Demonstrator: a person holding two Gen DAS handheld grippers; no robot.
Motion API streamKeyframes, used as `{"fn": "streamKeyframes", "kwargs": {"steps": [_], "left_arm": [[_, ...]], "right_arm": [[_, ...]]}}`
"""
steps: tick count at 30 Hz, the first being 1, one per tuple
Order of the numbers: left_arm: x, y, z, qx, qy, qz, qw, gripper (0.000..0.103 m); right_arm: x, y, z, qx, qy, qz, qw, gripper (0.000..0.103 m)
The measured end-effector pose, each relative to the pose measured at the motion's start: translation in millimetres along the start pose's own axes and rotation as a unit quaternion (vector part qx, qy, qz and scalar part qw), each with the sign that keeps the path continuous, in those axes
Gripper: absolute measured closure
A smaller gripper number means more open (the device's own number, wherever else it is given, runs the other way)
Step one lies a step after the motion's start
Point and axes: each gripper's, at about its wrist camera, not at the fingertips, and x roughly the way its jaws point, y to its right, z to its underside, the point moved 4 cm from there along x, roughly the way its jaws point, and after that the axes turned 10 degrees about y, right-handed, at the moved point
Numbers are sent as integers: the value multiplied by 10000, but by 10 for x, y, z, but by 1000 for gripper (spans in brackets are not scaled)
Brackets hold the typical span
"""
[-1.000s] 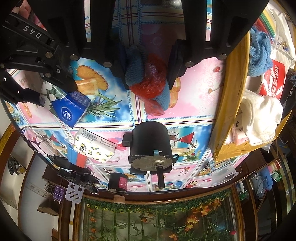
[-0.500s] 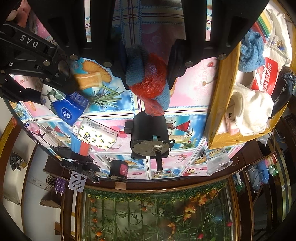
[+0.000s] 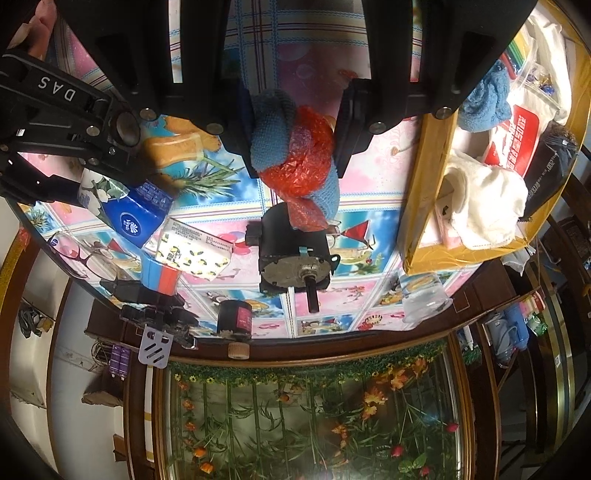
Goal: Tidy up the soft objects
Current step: 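Carry the bundle and Vinda pack over the tray with both tools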
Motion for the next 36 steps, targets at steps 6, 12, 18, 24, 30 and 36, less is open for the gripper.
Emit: {"fn": "streamKeyframes", "kwargs": {"steps": [6, 12, 18, 24, 30, 36], "left_arm": [[-129, -61, -87, -98, 356, -35, 9993, 67], [-257, -148, -180, -270, 708, -104, 9971, 67], [-577, -338, -268, -617, 1399, -240, 9879, 67], [-893, -639, -254, -898, 1699, -442, 9804, 67], [-1112, -1211, -178, -1099, 1576, -837, 9778, 66], [-1200, -1892, 54, -1554, 1146, -1269, 9729, 66]], "right_arm": [[-105, -13, -91, -85, 399, 157, 9990, 36], [-266, 7, -219, 159, 885, 294, 9955, 36], [-478, -107, -331, 201, 1536, 561, 9863, 36], [-544, -563, -341, 41, 1750, 223, 9843, 36], [-498, -1246, -243, -353, 1575, -481, 9857, 36], [-528, -2017, -86, -731, 1409, -1449, 9766, 36]]}}
